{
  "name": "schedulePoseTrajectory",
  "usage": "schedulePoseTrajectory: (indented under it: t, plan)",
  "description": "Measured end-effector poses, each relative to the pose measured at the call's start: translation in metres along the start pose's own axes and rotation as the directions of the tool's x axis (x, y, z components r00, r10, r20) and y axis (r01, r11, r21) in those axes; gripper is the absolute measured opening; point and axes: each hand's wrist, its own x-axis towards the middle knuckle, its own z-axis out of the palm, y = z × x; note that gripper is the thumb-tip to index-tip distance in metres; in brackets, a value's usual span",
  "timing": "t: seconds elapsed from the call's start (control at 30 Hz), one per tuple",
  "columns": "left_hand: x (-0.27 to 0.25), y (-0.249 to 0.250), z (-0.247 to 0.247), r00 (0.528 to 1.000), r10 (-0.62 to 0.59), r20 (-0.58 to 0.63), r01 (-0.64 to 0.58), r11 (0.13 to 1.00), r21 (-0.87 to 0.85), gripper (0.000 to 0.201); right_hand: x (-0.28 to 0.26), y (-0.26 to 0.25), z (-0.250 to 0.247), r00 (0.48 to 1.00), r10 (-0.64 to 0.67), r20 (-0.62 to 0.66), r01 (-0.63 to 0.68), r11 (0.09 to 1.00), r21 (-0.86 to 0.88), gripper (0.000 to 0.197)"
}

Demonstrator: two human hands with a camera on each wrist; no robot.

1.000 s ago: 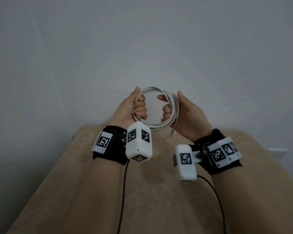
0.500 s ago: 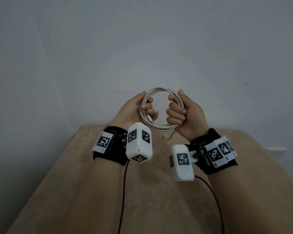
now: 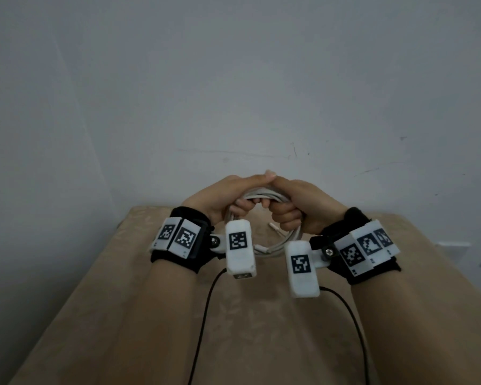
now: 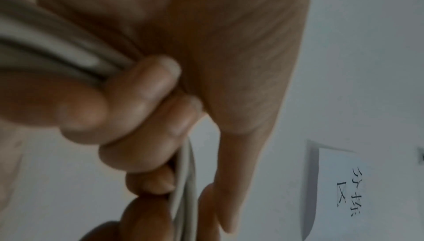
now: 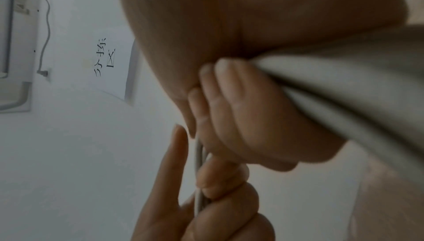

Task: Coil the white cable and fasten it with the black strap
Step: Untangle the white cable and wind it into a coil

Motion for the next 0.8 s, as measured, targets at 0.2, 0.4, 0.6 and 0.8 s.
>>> schedulePoseTrajectory:
  t: [0.2, 0.4, 0.6, 0.8]
  plan:
    - [0.007, -0.003, -0.005, 0.977, 0.047, -0.207, -0.066, 0.994, -0.086, 0.045, 0.002, 0.001, -0.005, 0.998, -0.067, -0.015, 0.068, 0.994, 0.085, 0.065]
    - [0.014, -0.003, -0.018, 0.953, -0.068, -0.297, -0.122, 0.808, -0.576, 0.045, 0.000, 0.000, -0.009, 0.975, -0.224, 0.014, 0.200, 0.896, 0.396, 0.064]
    - [0.019, -0.003, -0.023, 0.976, -0.102, -0.194, -0.093, 0.608, -0.788, 0.053, 0.008, 0.001, 0.002, 0.949, -0.311, 0.046, 0.232, 0.794, 0.562, 0.055]
    - [0.022, -0.004, -0.016, 0.987, -0.097, -0.129, -0.054, 0.554, -0.831, 0.054, 0.012, 0.002, 0.004, 0.948, -0.319, -0.001, 0.258, 0.765, 0.589, 0.043]
